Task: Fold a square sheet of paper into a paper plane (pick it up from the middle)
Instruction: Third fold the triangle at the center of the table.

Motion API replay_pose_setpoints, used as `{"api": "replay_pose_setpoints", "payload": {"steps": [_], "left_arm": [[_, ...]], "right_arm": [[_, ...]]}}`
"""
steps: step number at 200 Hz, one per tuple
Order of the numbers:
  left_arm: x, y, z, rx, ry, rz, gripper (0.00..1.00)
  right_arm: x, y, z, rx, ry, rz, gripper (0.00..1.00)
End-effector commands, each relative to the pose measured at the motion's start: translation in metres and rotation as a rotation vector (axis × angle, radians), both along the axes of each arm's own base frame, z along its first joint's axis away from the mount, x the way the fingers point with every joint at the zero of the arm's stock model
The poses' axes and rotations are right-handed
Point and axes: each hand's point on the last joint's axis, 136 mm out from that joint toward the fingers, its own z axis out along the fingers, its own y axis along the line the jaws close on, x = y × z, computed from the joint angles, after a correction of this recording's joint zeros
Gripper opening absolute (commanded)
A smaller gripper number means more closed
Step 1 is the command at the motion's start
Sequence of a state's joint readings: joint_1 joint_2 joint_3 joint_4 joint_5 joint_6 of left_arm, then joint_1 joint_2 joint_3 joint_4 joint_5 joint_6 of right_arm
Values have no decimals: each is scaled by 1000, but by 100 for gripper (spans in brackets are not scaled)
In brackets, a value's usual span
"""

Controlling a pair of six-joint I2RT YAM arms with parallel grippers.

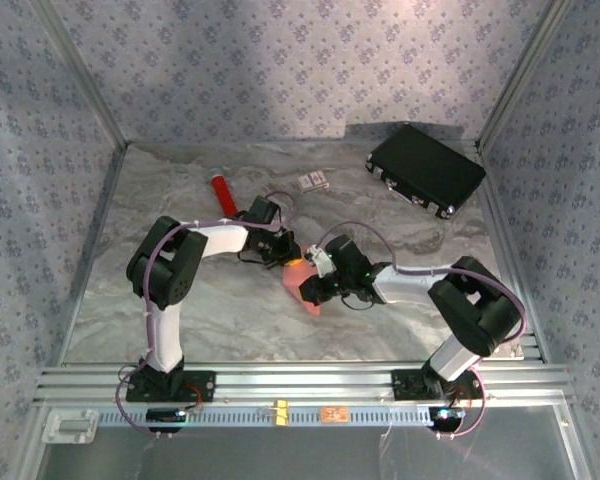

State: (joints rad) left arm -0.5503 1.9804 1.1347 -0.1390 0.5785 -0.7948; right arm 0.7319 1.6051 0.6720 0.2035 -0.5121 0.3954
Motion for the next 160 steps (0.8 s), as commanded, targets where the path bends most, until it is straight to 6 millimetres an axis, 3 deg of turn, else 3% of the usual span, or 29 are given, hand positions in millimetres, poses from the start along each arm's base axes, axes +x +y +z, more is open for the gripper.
{"api": "replay_pose_setpoints", "payload": {"steps": [1,160], "left_arm": [[-15,10,-21,77,54,-19,4],[-14,10,-18,68,51,6,4]], "right_arm": [[5,-4,-5,6,30,-17,4],[26,-28,-21,-140,44,-103,4]]}}
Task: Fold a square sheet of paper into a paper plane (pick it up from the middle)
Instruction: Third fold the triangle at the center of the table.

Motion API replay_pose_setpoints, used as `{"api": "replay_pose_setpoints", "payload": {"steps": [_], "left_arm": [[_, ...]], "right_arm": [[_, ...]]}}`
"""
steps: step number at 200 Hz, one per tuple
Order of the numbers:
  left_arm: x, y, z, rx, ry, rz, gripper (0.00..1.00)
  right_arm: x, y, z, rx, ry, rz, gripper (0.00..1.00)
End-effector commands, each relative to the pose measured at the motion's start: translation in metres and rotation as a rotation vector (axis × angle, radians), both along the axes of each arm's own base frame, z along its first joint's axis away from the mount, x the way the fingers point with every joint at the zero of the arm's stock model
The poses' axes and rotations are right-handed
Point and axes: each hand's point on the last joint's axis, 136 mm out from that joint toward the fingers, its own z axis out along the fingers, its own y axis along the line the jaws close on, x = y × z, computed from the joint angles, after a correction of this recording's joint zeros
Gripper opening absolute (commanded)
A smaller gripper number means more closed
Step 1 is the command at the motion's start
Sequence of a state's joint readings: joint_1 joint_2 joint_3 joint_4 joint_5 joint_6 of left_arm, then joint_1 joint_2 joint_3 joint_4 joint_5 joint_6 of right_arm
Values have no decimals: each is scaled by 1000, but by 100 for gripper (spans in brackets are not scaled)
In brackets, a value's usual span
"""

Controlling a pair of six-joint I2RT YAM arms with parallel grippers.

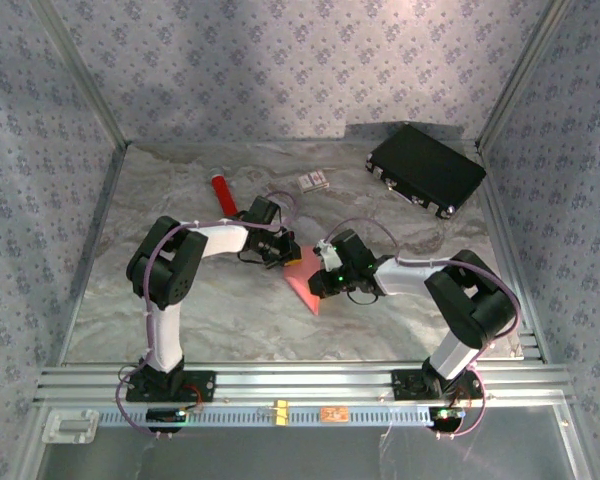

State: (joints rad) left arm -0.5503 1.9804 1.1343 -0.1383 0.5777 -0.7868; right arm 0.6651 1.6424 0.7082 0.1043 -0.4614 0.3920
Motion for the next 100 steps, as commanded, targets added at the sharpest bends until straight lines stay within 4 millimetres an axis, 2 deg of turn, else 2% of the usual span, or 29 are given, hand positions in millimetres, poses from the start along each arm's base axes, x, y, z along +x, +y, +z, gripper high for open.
{"api": "replay_pose_setpoints", "payload": {"steps": [1,100], "left_arm": [[-14,11,-18,68,58,12,4],[-13,10,-16,64,54,16,4]], "right_arm": [[5,-4,-3,-45,-4,-4,4],[7,-4,-6,-91,-1,-5,4]]}}
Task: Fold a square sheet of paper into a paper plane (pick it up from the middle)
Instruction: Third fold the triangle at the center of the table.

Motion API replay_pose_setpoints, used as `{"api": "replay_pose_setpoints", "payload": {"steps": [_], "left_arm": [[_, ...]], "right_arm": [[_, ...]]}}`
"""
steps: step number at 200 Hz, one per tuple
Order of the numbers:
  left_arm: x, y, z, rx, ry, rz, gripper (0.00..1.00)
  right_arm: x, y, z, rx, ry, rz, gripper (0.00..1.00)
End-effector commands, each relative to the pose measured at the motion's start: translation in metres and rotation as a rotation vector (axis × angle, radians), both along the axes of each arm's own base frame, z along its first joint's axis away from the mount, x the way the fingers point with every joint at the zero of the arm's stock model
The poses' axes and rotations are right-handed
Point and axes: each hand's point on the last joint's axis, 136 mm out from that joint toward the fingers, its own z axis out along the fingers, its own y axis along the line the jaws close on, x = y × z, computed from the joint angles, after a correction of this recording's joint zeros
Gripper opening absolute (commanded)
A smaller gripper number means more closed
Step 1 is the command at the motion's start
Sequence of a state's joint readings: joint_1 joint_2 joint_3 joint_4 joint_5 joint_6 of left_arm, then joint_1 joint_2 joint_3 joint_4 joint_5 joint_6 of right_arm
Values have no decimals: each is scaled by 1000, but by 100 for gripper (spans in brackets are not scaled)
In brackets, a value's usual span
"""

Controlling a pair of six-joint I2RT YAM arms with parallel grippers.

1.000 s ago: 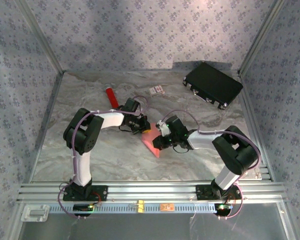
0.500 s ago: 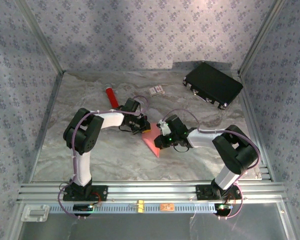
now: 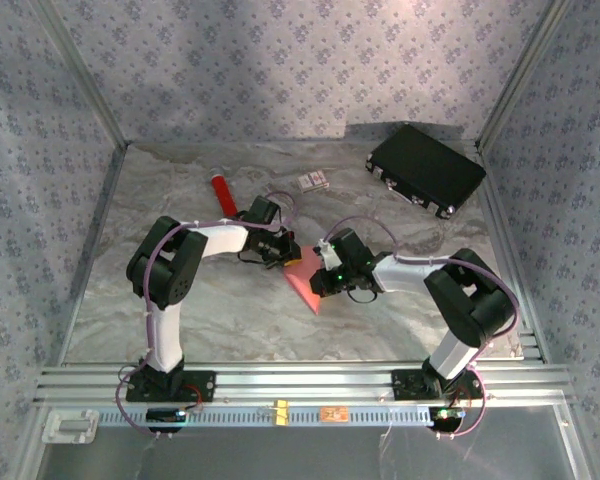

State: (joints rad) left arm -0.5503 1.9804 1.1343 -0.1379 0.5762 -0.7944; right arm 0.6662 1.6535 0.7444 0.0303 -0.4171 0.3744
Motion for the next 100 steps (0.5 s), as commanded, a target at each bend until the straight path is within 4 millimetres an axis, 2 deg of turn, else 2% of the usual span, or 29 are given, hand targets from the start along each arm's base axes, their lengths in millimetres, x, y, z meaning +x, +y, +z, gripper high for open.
{"api": "replay_pose_setpoints", "payload": {"steps": [1,56,100], "left_arm": [[-14,10,-16,64,51,10,3],[-15,11,-17,66,55,9,3],[-15,11,-16,64,53,10,3]], "right_arm": [[3,2,-1,-30,-6,8,4],[7,3,-2,-49,-11,0,4],[3,1,-3,-61,2,10,4]]}}
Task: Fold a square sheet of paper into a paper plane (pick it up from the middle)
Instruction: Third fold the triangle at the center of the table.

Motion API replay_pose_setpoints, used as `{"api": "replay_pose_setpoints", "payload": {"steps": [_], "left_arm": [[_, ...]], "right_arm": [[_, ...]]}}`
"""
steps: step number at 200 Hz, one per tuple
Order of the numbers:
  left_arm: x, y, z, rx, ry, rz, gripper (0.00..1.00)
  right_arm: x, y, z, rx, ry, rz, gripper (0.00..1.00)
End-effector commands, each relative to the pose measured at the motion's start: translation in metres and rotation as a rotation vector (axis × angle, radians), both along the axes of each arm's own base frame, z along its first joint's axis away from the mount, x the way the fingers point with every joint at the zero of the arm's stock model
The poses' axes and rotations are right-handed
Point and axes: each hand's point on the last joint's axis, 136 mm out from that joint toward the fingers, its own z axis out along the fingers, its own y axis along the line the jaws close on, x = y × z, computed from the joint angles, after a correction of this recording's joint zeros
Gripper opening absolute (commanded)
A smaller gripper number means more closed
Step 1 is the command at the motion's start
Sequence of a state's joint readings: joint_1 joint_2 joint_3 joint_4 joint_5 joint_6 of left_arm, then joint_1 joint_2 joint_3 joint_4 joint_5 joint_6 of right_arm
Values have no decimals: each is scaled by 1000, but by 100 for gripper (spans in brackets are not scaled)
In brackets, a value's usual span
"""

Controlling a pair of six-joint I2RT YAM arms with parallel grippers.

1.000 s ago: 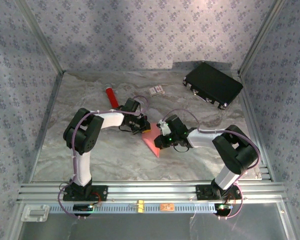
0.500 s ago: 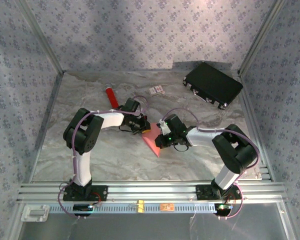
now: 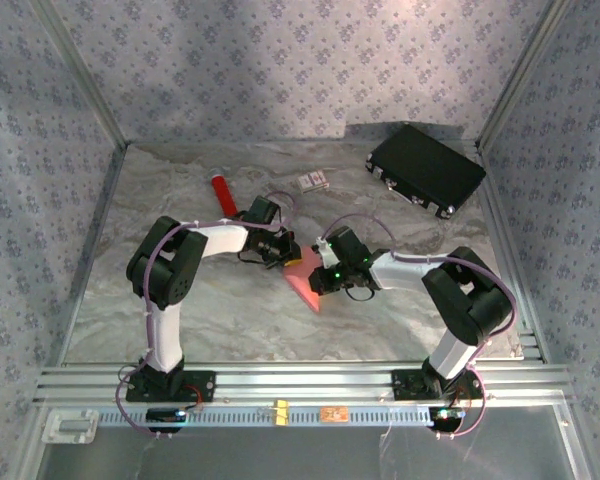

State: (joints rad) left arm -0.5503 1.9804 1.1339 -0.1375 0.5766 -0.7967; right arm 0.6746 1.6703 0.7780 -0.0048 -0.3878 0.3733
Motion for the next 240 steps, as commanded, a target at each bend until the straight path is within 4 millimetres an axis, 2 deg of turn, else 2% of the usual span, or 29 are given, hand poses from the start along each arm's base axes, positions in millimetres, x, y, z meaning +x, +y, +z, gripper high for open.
{"api": "replay_pose_setpoints", "payload": {"steps": [1,38,135,204,240], "left_arm": [[-15,11,-16,64,51,7,3],[-15,11,-16,64,47,5,3],[-15,11,-17,62,52,7,3],[-16,11,-17,60,54,8,3],[-17,11,-18,61,54,6,3]], "right_arm": [[-2,0,-1,-30,4,17,4],[-5,-3,-2,-45,4,16,4],[5,2,-2,-51,-8,10,4],[-3,-3,-4,-69,7,17,4],[-1,-4,-6,-76,4,11,4]]}}
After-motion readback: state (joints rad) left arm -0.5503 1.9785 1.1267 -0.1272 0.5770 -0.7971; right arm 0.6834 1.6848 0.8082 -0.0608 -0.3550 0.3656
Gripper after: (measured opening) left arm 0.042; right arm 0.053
